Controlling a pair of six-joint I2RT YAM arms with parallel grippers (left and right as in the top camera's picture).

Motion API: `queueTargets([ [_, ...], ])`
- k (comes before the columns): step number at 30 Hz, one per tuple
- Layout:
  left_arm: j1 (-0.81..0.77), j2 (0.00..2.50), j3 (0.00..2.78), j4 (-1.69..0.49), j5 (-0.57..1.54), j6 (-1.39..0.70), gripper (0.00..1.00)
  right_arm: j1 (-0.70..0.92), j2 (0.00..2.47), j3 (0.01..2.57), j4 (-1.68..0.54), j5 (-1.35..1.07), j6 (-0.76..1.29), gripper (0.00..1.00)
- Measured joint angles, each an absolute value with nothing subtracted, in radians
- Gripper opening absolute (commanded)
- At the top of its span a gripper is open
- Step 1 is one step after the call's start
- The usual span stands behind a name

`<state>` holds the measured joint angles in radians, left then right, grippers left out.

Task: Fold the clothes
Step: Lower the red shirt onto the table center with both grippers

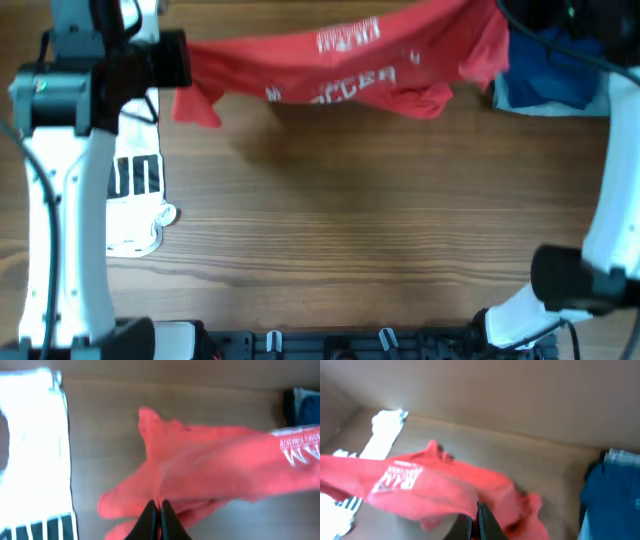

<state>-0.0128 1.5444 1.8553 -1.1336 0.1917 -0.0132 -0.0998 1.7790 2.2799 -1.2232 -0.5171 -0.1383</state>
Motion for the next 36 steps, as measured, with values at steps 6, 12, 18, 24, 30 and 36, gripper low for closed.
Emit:
queueTargets([
  [6,-0.012,1.475,1.859,-1.442,0.206,-0.122,0.04,-0.1,1.686,2.286,-1.491,-0.462,-0.079,0.04],
  [12,-0.012,1.476,1.838,-1.625,0.208,-0.21,0.04,-0.1,1.696,2.222,-1.606,-0.387,-0.019,0.04],
  [18,-0.027,1.477,1.716,-1.671,0.208,-0.25,0.04,-0.1,1.697,2.028,-1.608,-0.327,0.007,0.05],
  [24,-0.097,1.477,1.525,-1.581,0.241,-0.281,0.04,-0.1,1.705,1.834,-1.594,-0.292,0.012,0.05],
  [30,-0.207,1.483,1.29,-1.485,0.339,-0.303,0.04,-0.1,1.705,1.692,-1.577,-0.282,0.017,0.17],
  [36,-0.321,1.484,1.061,-1.384,0.437,-0.349,0.06,-0.1,1.705,1.604,-1.527,-0.275,0.025,0.35],
])
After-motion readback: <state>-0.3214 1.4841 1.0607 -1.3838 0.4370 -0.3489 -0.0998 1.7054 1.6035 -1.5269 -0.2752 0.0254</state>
